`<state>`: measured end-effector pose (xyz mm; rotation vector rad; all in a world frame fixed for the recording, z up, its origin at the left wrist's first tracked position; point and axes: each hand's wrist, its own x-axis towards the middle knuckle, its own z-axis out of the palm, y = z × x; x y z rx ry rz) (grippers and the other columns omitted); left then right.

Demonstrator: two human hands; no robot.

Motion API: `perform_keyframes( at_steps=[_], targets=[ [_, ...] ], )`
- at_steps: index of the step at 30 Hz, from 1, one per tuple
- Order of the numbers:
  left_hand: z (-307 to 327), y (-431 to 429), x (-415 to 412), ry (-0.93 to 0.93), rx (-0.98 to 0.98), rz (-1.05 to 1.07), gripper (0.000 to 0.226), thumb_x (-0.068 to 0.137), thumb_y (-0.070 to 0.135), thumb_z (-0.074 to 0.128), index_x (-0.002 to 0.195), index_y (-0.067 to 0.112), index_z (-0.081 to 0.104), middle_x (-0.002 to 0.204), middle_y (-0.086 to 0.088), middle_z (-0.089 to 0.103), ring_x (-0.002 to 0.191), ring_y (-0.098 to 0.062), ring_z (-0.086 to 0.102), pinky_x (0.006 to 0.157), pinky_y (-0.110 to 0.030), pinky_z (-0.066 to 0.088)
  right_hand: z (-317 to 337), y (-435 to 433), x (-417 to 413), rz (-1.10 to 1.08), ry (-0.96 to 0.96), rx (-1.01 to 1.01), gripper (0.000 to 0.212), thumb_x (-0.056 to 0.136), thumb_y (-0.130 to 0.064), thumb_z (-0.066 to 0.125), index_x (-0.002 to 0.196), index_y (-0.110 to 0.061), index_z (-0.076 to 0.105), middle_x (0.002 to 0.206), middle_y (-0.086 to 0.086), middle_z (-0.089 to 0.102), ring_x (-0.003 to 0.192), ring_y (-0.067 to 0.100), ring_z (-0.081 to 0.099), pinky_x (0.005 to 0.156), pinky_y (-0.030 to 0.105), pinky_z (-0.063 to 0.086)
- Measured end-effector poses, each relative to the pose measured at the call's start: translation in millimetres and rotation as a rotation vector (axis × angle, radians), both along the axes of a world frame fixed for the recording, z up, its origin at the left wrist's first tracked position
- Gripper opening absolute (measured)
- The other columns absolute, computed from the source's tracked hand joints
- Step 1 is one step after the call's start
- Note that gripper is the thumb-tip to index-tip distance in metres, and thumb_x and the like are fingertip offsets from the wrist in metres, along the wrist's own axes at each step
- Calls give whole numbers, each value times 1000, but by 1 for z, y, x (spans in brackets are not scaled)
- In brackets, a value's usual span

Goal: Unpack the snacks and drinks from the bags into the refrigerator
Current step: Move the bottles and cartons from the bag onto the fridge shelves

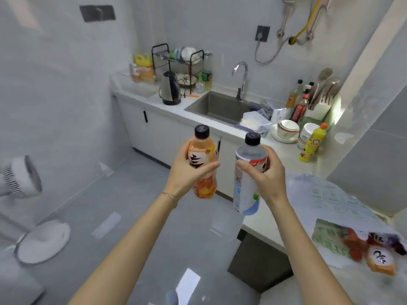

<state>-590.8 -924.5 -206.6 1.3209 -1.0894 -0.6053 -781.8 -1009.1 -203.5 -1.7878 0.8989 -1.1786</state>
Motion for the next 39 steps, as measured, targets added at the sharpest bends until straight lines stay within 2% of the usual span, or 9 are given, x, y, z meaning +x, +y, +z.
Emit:
perform_keyframes(
  at_steps=[4, 7, 11, 18, 25, 31, 34, 36, 39],
  targets=[
    [25, 75, 43, -34, -37, 191, 62, 66, 34, 87, 119, 33, 54, 105, 18, 66, 101, -4, 64, 80, -19, 53, 13, 39, 60, 159, 0, -6, 57, 66, -54, 73, 114, -26, 60, 100, -14, 67, 89, 1, 64, 70, 18, 50],
    [36, 130, 70, -69, -56, 310, 63, 65, 39, 85, 120, 33, 54, 108, 15, 66, 103, -5, 64, 82, -21, 54, 23, 78, 104, 295, 5, -46, 62, 63, -61, 68, 114, -25, 60, 99, -17, 66, 88, -2, 63, 68, 14, 49],
    [43, 207, 102, -75, -69, 440, 57, 70, 29, 85, 118, 34, 54, 108, 15, 66, 103, -5, 63, 82, -21, 54, 39, 137, 157, 443, -17, -71, 61, 62, -59, 69, 111, -25, 60, 99, -15, 67, 88, -3, 63, 67, 10, 49],
    [58, 356, 158, -67, -78, 624, 57, 73, 20, 83, 122, 29, 56, 109, 5, 69, 103, -12, 66, 85, -29, 55, 52, 261, 247, 669, -26, -37, 60, 61, -58, 72, 111, -27, 62, 97, -18, 68, 88, 0, 66, 67, 15, 51],
    [71, 503, 205, -126, -34, 820, 54, 72, 12, 82, 109, 39, 54, 99, 15, 68, 94, 0, 65, 74, -14, 51, 59, 396, 326, 833, -45, -5, 56, 56, -64, 69, 106, -39, 58, 94, -21, 68, 86, -2, 65, 67, 14, 50],
    [71, 600, 239, -137, -2, 987, 51, 73, 17, 81, 107, 39, 51, 103, 12, 64, 91, 4, 64, 70, -12, 51, 73, 490, 388, 967, -47, -4, 69, 52, -69, 68, 113, -40, 54, 99, -24, 65, 90, -3, 63, 70, 16, 47],
    [71, 636, 263, -124, 4, 1062, 53, 70, 30, 82, 114, 33, 53, 107, 8, 65, 96, -3, 64, 74, -17, 54, 81, 526, 424, 1052, -35, -24, 83, 53, -70, 68, 125, -30, 54, 114, -10, 65, 99, 10, 63, 78, 27, 53],
    [72, 654, 280, -113, 13, 1111, 60, 65, 39, 80, 118, 30, 53, 109, 6, 65, 98, -6, 64, 76, -19, 55, 86, 545, 448, 1102, -31, -15, 74, 58, -63, 72, 122, -31, 54, 109, -15, 64, 97, 7, 62, 76, 26, 52],
    [75, 674, 308, -127, 13, 1173, 49, 72, 31, 79, 111, 36, 51, 106, 9, 64, 93, 3, 63, 70, -12, 52, 91, 568, 486, 1163, -52, -15, 60, 61, -55, 71, 115, -37, 51, 98, -26, 59, 90, -2, 60, 67, 15, 44]
  ],
)
